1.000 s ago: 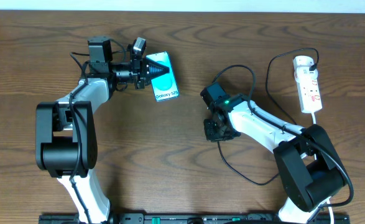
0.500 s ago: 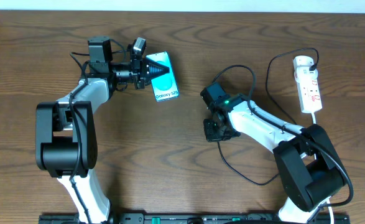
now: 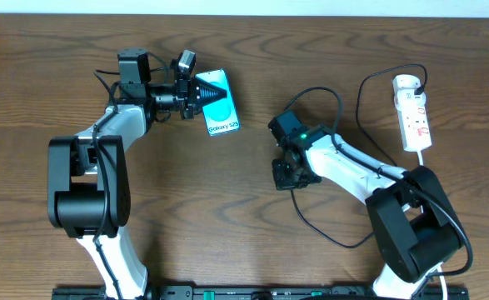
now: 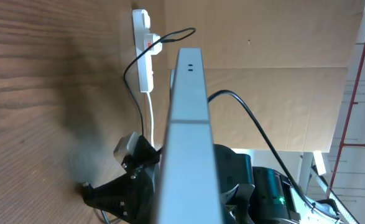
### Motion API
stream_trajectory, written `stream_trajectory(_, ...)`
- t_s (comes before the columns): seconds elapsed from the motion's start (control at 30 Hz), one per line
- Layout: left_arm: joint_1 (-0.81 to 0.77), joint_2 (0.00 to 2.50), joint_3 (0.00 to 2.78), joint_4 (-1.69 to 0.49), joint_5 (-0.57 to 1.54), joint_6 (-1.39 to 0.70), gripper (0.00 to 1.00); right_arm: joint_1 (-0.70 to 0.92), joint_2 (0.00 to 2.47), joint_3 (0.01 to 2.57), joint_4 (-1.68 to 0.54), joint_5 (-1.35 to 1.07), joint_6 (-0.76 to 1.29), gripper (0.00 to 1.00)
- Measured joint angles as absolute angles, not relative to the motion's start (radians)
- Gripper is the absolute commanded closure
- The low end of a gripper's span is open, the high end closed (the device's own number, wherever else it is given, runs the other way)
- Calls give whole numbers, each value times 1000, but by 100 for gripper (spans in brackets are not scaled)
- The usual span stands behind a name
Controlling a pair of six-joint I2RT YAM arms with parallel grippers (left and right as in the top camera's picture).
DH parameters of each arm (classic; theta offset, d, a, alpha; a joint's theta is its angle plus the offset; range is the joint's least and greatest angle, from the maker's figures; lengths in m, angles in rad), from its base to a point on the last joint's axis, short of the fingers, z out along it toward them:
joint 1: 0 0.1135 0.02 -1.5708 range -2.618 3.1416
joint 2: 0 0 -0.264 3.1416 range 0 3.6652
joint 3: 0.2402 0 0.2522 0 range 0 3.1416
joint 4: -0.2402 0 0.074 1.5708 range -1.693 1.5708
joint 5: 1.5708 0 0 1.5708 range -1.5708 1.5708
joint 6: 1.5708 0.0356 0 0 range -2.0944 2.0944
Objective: Plug charger to phone and switch on socket
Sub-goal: 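Lift the plug with the right gripper toward the phone's bottom edge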
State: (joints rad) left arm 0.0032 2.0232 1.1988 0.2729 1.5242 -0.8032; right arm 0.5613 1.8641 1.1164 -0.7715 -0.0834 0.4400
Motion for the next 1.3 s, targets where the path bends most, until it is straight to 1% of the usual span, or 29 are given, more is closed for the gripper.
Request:
stream_trajectory(0.23,6,2023,1199,273,1523,-803,93,545,1862,1255,-920,-105,416,99)
stream_trajectory(0.4,27,2023,1199,273,1521,-803,93,536,1759,1370,-952,-179,359,99)
stream_trajectory(0.6,73,2023,1199,273,1521,-803,93,536,1575,1413,-846,-479,253,99)
stream_trajectory(0.77,91,2023,1199,320,1521,-808,93,536,1518,1417,-768,-738,204,99)
stream_trajectory(0.9,90,2023,1197,455,1522,-867,93,536,1521,1414,-654,-934,185,99)
stream_trajectory(0.97,90,2024,1195,553,1523,-920,92,536,1522,1414,-600,-1020,186,99)
stream_trajectory(1.0,90,2024,1193,643,1527,-973,92,536,1522,1414,-587,-1045,190,99)
stream_trajectory(1.1,90,2024,1189,862,1532,-1108,93,536,1528,1413,-561,-1080,212,99)
stream_trajectory(1.13,90,2024,1189,894,1534,-1122,93,536,1532,1413,-553,-1084,220,99)
stream_trajectory(1.2,90,2025,1190,1093,1536,-1273,93,536,1545,1413,-540,-1089,232,99)
stream_trajectory(1.3,91,2024,1193,1293,1535,-1435,93,534,1565,1413,-533,-1089,248,99)
